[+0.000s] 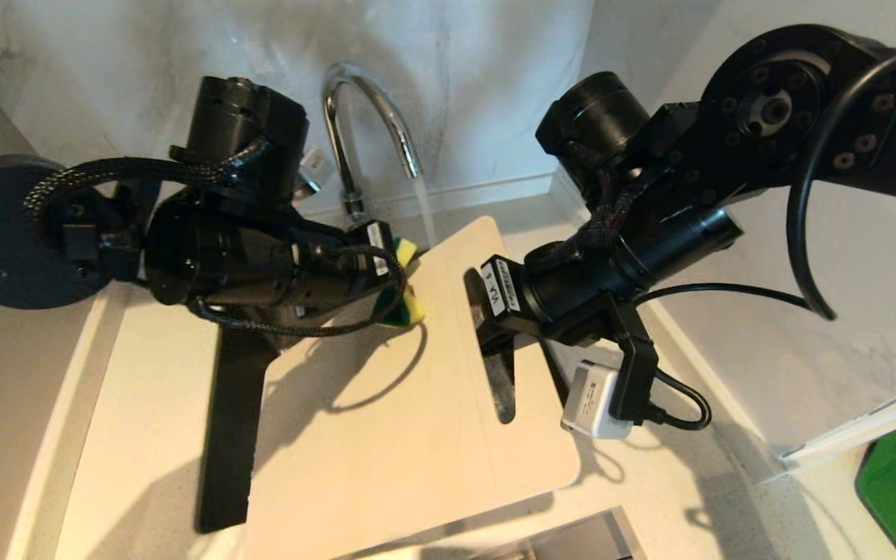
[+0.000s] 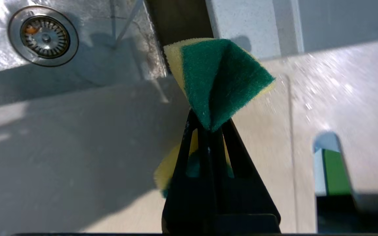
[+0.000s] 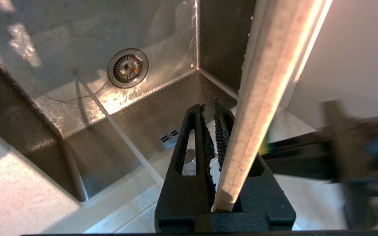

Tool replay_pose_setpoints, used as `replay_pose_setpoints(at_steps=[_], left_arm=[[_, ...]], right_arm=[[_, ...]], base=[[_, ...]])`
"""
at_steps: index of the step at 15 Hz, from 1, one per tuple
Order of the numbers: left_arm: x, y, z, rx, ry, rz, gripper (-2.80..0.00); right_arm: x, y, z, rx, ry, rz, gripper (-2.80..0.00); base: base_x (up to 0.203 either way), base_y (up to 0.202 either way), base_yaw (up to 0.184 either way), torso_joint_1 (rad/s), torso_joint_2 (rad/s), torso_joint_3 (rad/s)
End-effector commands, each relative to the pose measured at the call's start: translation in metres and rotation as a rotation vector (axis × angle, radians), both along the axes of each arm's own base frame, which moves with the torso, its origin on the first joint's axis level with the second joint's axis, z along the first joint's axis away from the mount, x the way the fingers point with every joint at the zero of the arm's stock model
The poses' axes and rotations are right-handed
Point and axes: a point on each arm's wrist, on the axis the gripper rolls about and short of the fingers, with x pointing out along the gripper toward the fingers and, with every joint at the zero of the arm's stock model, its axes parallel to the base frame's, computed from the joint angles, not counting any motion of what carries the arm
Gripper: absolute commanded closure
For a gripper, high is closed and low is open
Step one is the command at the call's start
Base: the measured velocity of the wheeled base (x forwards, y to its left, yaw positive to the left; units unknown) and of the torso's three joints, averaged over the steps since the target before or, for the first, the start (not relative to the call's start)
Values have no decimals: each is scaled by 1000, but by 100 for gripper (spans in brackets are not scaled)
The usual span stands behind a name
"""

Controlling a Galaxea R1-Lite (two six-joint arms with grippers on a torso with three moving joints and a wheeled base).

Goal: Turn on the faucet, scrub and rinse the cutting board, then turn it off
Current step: Scrub the cutting board underwater

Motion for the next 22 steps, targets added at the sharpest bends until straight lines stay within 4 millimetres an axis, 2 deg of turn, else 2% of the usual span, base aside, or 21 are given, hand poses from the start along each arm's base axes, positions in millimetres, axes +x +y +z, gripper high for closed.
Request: replay_pose_setpoints(at_steps=[1,3,7,13,16,19,22], left_arm=[[17,-17,-17,28,33,-2,0],[18,-17,-21,41,48,1,0],[19,-2,-42,100,112,33,0],[24,35,-81,151,180,113,0],[25,61,-104,148,196,136,0],[28,97,-124,144,218,175,0],[30,129,-136,128,237,200,0]], right_arm=[[-6,-3,6,4,-21,15,0],[-7,-4,7,6,-25,15,0],[-12,-6,13,15,-40,16,0],[-18,-7,19,25,-56,23,0],[-20,-8,21,29,-62,23,0],[-24,-11,25,36,-74,23,0],[-26,-12,27,39,-79,23,0]], base=[[0,0,0,0,0,0],[0,0,0,0,0,0],[0,0,0,0,0,0],[0,0,0,0,0,0],[0,0,0,0,0,0],[0,0,0,0,0,0],[0,0,0,0,0,0]])
